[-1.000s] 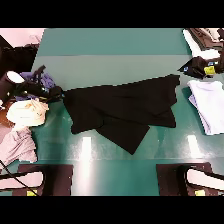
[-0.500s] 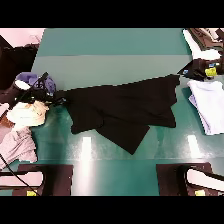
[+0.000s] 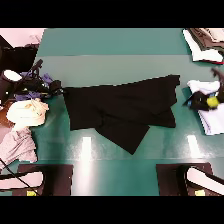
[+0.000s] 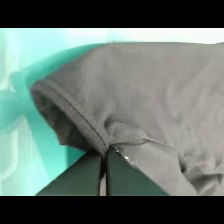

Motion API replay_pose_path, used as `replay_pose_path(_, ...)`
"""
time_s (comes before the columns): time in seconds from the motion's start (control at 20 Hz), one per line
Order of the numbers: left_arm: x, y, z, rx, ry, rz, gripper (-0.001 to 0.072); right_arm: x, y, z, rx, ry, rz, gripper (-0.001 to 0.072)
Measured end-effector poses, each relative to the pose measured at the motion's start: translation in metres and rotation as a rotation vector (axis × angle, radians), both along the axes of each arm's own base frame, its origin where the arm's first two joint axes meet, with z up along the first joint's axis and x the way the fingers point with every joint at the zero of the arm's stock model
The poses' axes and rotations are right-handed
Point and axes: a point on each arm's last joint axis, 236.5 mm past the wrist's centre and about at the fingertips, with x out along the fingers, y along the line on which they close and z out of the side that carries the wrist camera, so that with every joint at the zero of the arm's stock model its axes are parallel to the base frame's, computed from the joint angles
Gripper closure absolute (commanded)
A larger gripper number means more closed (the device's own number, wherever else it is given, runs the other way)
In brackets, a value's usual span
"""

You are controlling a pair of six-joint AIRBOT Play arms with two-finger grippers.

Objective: Fold the shirts.

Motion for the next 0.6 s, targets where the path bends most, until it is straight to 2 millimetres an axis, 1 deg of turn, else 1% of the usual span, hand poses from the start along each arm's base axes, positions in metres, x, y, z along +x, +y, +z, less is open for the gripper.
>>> replay_pose_path(0.1,-0.002,-0.002,0.005,-0.004,-0.002,-0.014,0.0683,-0.029,0.005,-0.035,0.028,0.077,-0.029,0.0272)
replay_pose_path(0.15,-0.003,-0.003,0.006,-0.005,0.0,-0.02,0.0683,-0.039,0.01,-0.049,0.046,0.1,-0.044,0.0273)
replay_pose_path(0.25,-0.005,-0.005,0.008,-0.009,0.004,-0.029,0.0683,-0.049,0.019,-0.07,0.077,0.104,-0.073,0.0272)
replay_pose_path(0.35,-0.007,-0.006,0.009,-0.012,0.011,-0.037,0.0683,-0.049,0.026,-0.08,0.104,0.089,-0.108,0.0273)
replay_pose_path(0.45,-0.008,-0.006,0.009,-0.014,0.014,-0.042,0.0683,-0.045,0.032,-0.084,0.131,0.065,-0.141,0.0275)
replay_pose_path(0.55,-0.009,-0.007,0.009,-0.016,0.017,-0.045,0.0683,-0.04,0.032,-0.087,0.131,0.044,-0.164,0.0287)
replay_pose_path(0.6,-0.01,-0.008,0.009,-0.017,0.021,-0.049,0.0683,-0.038,0.031,-0.088,0.128,0.034,-0.174,0.0347)
